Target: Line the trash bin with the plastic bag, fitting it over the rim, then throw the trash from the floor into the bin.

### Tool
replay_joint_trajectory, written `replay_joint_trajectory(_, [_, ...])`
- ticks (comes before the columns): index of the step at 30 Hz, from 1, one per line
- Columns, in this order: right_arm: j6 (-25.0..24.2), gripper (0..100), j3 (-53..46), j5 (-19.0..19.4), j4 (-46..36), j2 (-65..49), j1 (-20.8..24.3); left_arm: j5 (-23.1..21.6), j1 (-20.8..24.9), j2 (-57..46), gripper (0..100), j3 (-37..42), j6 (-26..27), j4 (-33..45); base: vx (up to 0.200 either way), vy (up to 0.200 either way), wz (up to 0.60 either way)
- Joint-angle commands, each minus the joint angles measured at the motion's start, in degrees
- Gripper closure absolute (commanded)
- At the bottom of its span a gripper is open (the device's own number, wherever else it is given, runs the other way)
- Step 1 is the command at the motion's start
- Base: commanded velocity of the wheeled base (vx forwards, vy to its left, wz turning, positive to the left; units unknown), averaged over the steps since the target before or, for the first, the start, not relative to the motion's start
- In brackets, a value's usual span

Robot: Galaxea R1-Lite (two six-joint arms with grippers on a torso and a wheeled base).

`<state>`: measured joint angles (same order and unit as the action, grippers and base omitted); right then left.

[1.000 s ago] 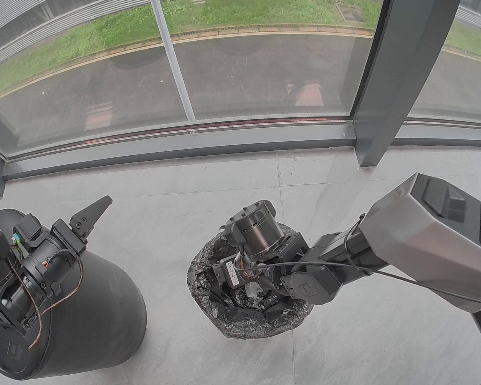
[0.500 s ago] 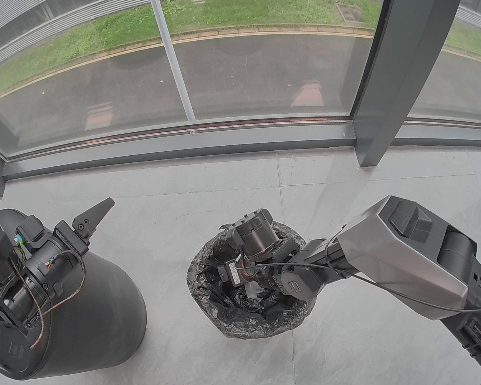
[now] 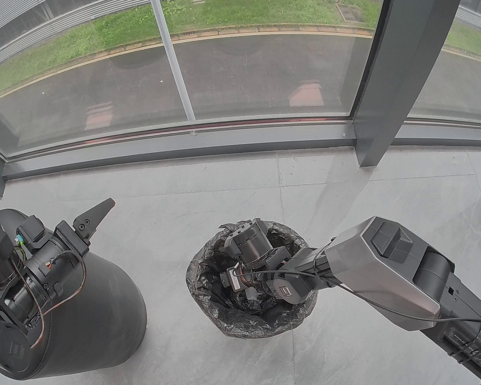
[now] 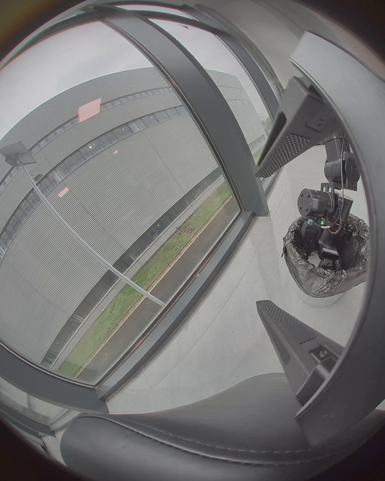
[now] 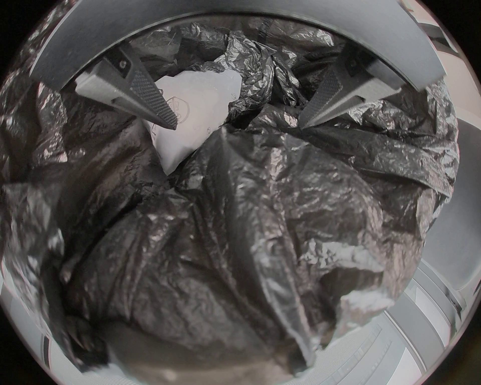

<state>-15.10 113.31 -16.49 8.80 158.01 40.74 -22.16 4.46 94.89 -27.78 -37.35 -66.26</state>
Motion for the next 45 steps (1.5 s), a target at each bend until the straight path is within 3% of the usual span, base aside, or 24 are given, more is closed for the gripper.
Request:
replay_joint_trajectory(1, [-0.28,0,0.16,-0.21,0.08,-0.51,0.04,0.01,0.02,0.56,0,0.01,0.0,-0.01,0.0,0.0,0.0])
replay_joint_trajectory(9, [-2.21,0,-4.94,-0.38,-2.39,-11.15,0.3,0.01,0.02,-0.15,0,0.18,-0.09,-0.1,0.0,0.0,0.0])
replay_joint_trajectory(15, [-3.09,0,-18.48,-0.73,-1.86,-26.27,2.59,0.37,1.87,-0.41,0,1.24,0.09,-0.1,0.0,0.0,0.0])
replay_joint_trajectory(19, [-3.88,0,-26.04,-4.16,-1.86,-34.35,3.38,0.45,4.33,-2.96,0,2.73,0.35,-0.1,0.0,0.0,0.0])
replay_joint_trajectory(29, [-3.35,0,-48.18,-5.57,-2.12,-58.17,0.66,1.07,6.35,-3.75,0,3.44,1.49,-0.01,0.0,0.0,0.0])
replay_joint_trajectory(33, [-2.65,0,-55.3,-6.53,-2.21,-67.05,-2.68,4.76,9.51,-3.49,0,5.02,9.93,0.07,0.0,0.0,0.0])
replay_joint_trajectory(34, [-2.65,0,-55.3,-6.53,-2.21,-67.05,-2.68,4.76,9.51,-3.49,0,5.02,9.93,0.07,0.0,0.0,0.0])
replay_joint_trajectory(35, [-1.68,0,-57.94,-7.94,-1.95,-69.6,-4.09,7.84,11.09,-3.13,0,5.63,13.97,0.07,0.0,0.0,0.0])
replay_joint_trajectory(36, [-1.68,0,-57.94,-7.94,-1.95,-69.6,-4.09,7.84,11.09,-3.13,0,5.63,13.97,0.07,0.0,0.0,0.0])
replay_joint_trajectory(37, [-0.89,0,-62.51,-11.28,-1.77,-74.08,-6.9,15.57,14.96,-2.69,0,6.78,21.0,0.07,0.0,0.0,0.0])
replay_joint_trajectory(38, [-0.89,0,-63.21,-11.81,-1.77,-74.87,-7.34,16.89,15.58,-2.69,0,6.95,21.97,0.07,0.0,0.0,0.0])
replay_joint_trajectory(40, [-1.07,0,-68.31,-13.92,-1.77,-80.67,-9.98,24.62,18.3,-3.05,0,8.53,28.83,-0.37,0.0,0.0,0.0])
replay_joint_trajectory(42, [-0.45,0,-72.53,-13.65,-1.68,-86.65,-12.7,28.4,18.74,-4.36,0,10.03,34.01,-2.3,0.0,0.0,0.0])
replay_joint_trajectory(45, [1.57,0,-76.4,-13.13,-1.86,-94.73,-15.96,30.07,18.92,-7.09,0,12.93,37.62,-6.08,0.0,0.0,0.0])
